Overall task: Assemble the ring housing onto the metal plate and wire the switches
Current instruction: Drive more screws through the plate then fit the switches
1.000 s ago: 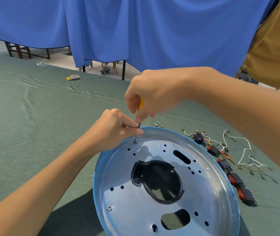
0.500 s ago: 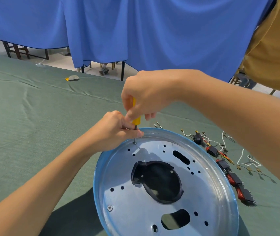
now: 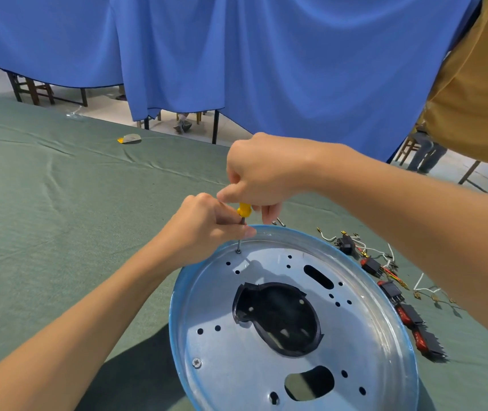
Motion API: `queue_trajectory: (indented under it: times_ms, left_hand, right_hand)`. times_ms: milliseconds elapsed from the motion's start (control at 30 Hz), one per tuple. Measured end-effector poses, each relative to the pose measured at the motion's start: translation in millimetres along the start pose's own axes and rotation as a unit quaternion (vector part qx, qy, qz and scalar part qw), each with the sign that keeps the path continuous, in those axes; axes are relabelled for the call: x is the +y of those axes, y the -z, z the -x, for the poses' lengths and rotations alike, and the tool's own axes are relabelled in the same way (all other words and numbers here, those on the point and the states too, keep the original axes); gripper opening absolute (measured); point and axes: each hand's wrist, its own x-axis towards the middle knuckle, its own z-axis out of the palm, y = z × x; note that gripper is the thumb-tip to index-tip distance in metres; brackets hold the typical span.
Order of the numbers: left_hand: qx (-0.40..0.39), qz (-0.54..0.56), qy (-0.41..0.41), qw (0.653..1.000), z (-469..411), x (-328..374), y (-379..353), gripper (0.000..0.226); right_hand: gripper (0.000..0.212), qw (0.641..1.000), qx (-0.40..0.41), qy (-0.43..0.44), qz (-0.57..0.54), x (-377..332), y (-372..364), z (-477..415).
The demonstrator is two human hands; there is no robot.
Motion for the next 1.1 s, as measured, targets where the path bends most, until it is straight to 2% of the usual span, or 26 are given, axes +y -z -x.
queue_trajectory:
  times_ms: [67, 133, 300, 400, 533, 667, 767, 833, 933, 1000, 1100]
  left_hand:
    - [-0.007, 0.017, -0.001, 1.0, 0, -2, 2, 0.024]
    - [-0.022, 0.019, -0.012, 0.999, 0, -3, 4, 0.024]
    - [-0.062, 0.002, -0.041, 0.997, 2, -5, 1, 0.032]
    - [-0.07, -0.005, -0.042, 0.997, 1, -6, 1, 0.032]
    - [-0.076, -0.005, -0.035, 0.996, 1, -7, 3, 0.028]
    - [-0.091, -0.03, -0.046, 0.994, 2, -4, 1, 0.037]
    - [-0.095, -0.033, -0.034, 0.994, 2, -3, 2, 0.022]
    - [-0.086, -0.029, -0.031, 0.995, 2, -3, 2, 0.024]
    - [-0.085, -0.024, -0.03, 0.996, 2, -2, 2, 0.028]
    - [-0.09, -0.026, -0.034, 0.995, 2, -2, 2, 0.028]
    - [-0.088, -0.029, -0.029, 0.995, 2, -3, 2, 0.025]
  right_hand:
    - [0.019, 0.999, 0.005, 0.037, 0.011, 3, 3, 3]
    - [0.011, 0.998, 0.005, 0.062, 0.016, 5, 5, 5]
    - [0.036, 0.998, 0.037, 0.025, 0.05, 7, -5, 2]
    - [0.038, 1.0, -0.001, 0.003, 0.02, 8, -1, 3]
    - [0.019, 0.999, 0.001, 0.043, 0.03, 12, 2, 5]
    - [0.04, 0.999, -0.005, 0.021, 0.042, 15, -6, 3]
    - [0.04, 0.999, -0.021, 0.007, 0.039, 14, -7, 1]
    - [0.031, 0.998, -0.026, 0.024, 0.049, 12, -4, 2]
    - [0.01, 0.997, 0.01, 0.063, 0.046, 14, 3, 6]
    - [0.024, 0.997, 0.039, 0.06, 0.039, 14, 0, 5]
    - [0.039, 0.998, 0.03, 0.037, 0.029, 12, -6, 2]
